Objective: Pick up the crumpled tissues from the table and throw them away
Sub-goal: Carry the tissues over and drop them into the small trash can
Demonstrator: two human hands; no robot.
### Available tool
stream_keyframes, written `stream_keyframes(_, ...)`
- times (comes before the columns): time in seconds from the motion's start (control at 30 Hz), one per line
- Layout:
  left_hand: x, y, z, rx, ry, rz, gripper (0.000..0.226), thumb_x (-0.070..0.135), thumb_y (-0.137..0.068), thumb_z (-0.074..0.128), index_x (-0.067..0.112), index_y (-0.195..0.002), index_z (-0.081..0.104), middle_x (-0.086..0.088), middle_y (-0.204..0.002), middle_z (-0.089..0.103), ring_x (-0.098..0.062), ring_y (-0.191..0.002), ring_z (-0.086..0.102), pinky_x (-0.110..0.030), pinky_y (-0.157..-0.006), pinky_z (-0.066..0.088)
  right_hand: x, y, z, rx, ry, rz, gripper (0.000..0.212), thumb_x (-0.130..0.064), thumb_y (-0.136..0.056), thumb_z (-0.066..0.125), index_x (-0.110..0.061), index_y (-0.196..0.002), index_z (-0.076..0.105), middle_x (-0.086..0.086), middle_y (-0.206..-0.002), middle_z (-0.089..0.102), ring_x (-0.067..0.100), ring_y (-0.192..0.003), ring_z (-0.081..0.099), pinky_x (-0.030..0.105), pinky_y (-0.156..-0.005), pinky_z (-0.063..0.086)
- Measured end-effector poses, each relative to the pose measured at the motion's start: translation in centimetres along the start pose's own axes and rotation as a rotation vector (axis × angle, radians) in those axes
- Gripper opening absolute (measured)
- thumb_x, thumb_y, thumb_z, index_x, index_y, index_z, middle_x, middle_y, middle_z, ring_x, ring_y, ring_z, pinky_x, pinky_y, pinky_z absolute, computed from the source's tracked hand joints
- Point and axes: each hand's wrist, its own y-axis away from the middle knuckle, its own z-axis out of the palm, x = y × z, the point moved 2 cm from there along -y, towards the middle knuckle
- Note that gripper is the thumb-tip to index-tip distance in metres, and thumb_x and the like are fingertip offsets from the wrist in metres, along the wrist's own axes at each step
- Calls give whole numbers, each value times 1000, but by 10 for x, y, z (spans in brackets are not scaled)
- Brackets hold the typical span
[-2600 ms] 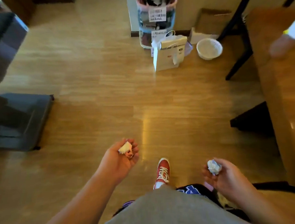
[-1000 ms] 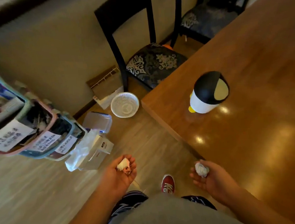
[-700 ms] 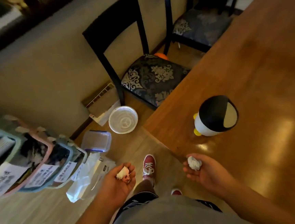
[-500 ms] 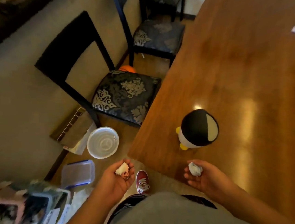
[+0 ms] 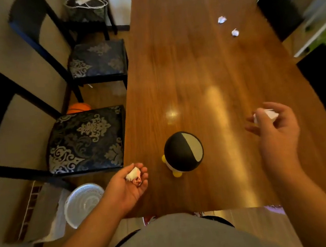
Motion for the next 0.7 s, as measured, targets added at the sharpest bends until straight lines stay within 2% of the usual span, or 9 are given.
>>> stream_keyframes(0.1, 2, -1, 8, -8, -28, -1, 24, 22, -89, 54, 7, -84, 71, -11, -77, 72, -19, -64, 70, -27, -56, 57, 2, 9, 23, -16, 94, -151, 28, -42, -88, 56, -36, -116, 54, -15, -102, 63, -3, -87, 64, 16, -67, 54)
stream_keyframes(0.17, 3, -2, 10, -4, -43, 3, 25, 24, -90, 54, 7, -86, 71, -11, -79, 73, -19, -66, 70, -29, -56, 58, 24, 22, 47, -317, 306, -167, 39, -47, -91, 52, -40, -130, 46, -25, -119, 57, -9, -102, 56, 19, -81, 50)
stream_keyframes(0.23, 4, -1, 12, 10, -55, 16, 24, 24, -91, 54, 7, -90, 70, -11, -81, 73, -20, -68, 71, -29, -56, 58, 56, 36, 60, -696, 671, -284, 58, -58, -93, 41, -37, -146, 32, -15, -145, 43, 2, -133, 38, 30, -107, 37)
stream_keyframes(0.27, 5, -1, 13, 18, -56, 27, 23, 24, -91, 55, 7, -91, 69, -11, -81, 73, -20, -67, 71, -29, -56, 58, 70, 39, 59, -772, 749, -335, 63, -63, -92, 35, -36, -149, 27, -11, -152, 36, 6, -140, 29, 33, -113, 29)
stream_keyframes(0.37, 6, 1, 24, 46, -95, 111, 16, 21, -89, 57, 9, -92, 67, -8, -78, 73, -17, -65, 70, -28, -53, 57, 97, 33, 38, -718, 653, -241, 66, -73, -89, 29, -42, -146, 27, -13, -152, 37, -1, -136, 26, 28, -107, 27)
stream_keyframes(0.47, 12, 8, 50, 62, -317, 275, 10, 10, -89, 60, 17, -87, 67, -4, -79, 70, -12, -67, 67, -24, -54, 54, 121, 26, 14, -735, 695, -133, 65, -74, -87, 31, -39, -142, 37, -11, -146, 45, 4, -132, 37, 26, -101, 31)
stream_keyframes(0.57, 22, 18, 99, 10, -690, 471, 17, 10, -86, 66, 24, -78, 70, 2, -77, 69, -8, -70, 65, -21, -57, 53, 141, 21, -7, -808, 691, -18, 61, -69, -87, 35, -34, -136, 46, -9, -137, 54, 4, -121, 47, 25, -97, 38)
stream_keyframes(0.63, 27, 23, 136, -19, -1003, 623, 10, 14, -85, 69, 23, -81, 68, 5, -81, 67, -5, -69, 64, -20, -58, 54, 152, 19, -18, -844, 647, 70, 54, -65, -88, 41, -34, -132, 50, -10, -131, 57, 2, -114, 51, 24, -93, 43)
stream_keyframes(0.7, 25, 22, 172, -38, -1334, 766, 8, 19, -84, 70, 26, -83, 65, 10, -86, 63, -2, -77, 61, -17, -63, 51, 160, 16, -27, -870, 642, 99, 46, -59, -89, 46, -34, -126, 54, -13, -122, 60, -4, -102, 53, 16, -83, 43)
